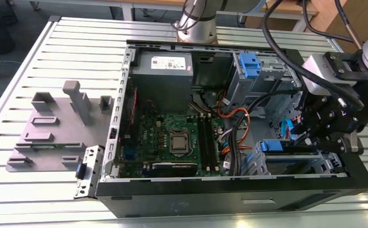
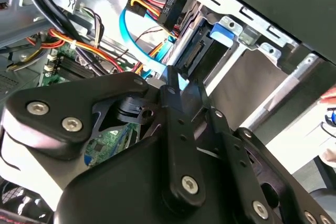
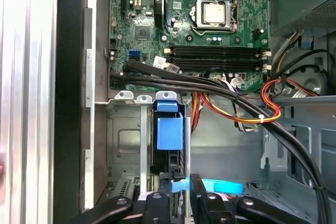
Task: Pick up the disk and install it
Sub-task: 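Insert the first disk wire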
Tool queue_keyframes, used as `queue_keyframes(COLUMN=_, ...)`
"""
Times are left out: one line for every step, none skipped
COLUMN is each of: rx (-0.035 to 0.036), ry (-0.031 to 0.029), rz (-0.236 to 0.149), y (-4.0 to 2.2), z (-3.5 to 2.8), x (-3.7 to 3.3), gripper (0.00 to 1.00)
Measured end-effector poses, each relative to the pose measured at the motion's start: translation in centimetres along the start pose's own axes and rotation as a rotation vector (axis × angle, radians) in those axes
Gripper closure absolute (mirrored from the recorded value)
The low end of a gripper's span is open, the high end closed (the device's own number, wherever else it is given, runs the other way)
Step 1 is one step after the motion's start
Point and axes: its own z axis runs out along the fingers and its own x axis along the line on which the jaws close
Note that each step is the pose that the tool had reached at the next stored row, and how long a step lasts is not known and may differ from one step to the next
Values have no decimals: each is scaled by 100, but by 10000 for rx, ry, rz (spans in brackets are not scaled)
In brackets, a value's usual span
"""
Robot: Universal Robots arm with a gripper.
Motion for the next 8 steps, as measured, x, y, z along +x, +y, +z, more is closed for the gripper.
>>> queue_keyframes(rx=0, ry=0, rz=-1, y=1, z=-17, x=-1, gripper=71)
queue_keyframes(rx=0, ry=0, rz=0, y=1, z=-31, x=-2, gripper=71)
queue_keyframes(rx=0, ry=2, rz=0, y=2, z=-45, x=-3, gripper=71)
queue_keyframes(rx=0, ry=1, rz=0, y=2, z=-56, x=-3, gripper=71)
queue_keyframes(rx=0, ry=0, rz=0, y=2, z=-63, x=-4, gripper=71)
queue_keyframes(rx=0, ry=-1, rz=-1, y=2, z=-65, x=-4, gripper=71)
queue_keyframes(rx=0, ry=-3, rz=-1, y=2, z=-65, x=-4, gripper=71)
queue_keyframes(rx=-1, ry=-2, rz=-1, y=1, z=-65, x=-4, gripper=71)
